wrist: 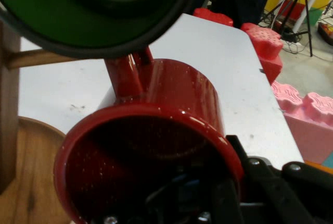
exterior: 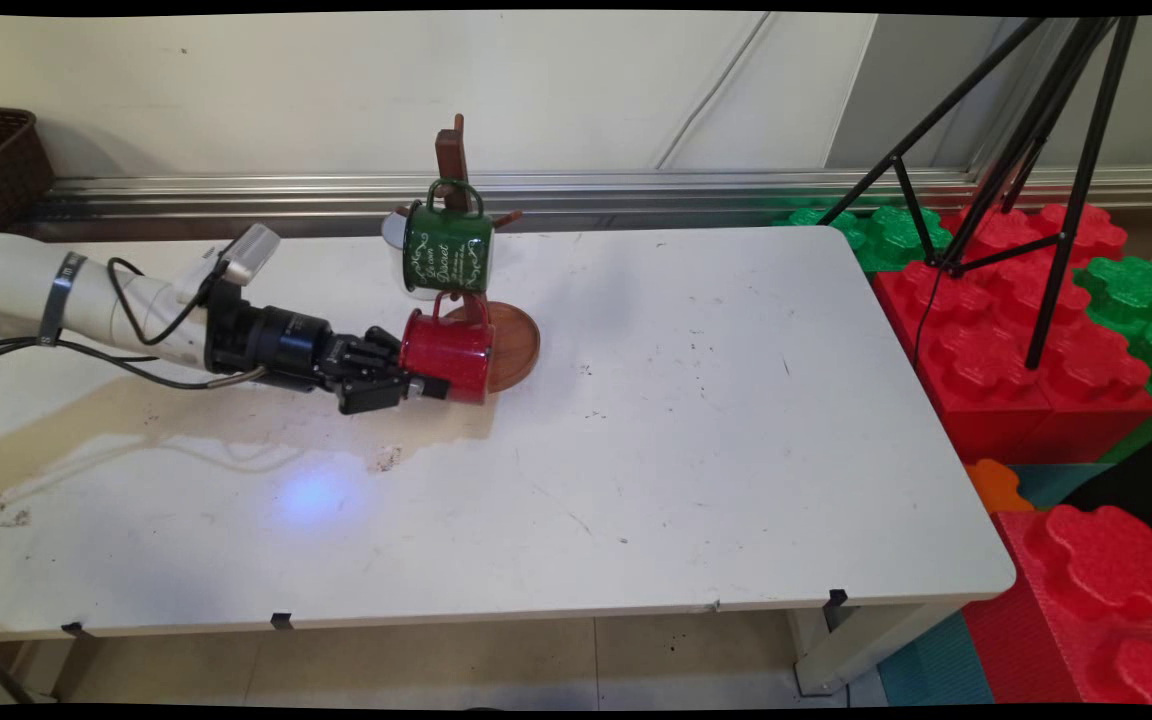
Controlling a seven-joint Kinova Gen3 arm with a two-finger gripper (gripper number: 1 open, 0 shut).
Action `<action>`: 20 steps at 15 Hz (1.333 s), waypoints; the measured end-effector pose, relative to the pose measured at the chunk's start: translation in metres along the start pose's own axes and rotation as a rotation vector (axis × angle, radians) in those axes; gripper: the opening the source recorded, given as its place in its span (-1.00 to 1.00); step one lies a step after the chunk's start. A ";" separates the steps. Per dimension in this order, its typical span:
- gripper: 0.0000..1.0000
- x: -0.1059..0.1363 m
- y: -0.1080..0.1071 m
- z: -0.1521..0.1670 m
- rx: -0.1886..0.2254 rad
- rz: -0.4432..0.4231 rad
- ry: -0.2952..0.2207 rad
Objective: Place the picked object on the table
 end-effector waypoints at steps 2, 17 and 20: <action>-1.00 0.000 0.006 -0.004 -0.011 0.005 -0.007; -1.00 0.008 0.031 -0.095 0.015 0.119 -0.122; -1.00 0.012 0.035 -0.109 0.028 0.142 -0.145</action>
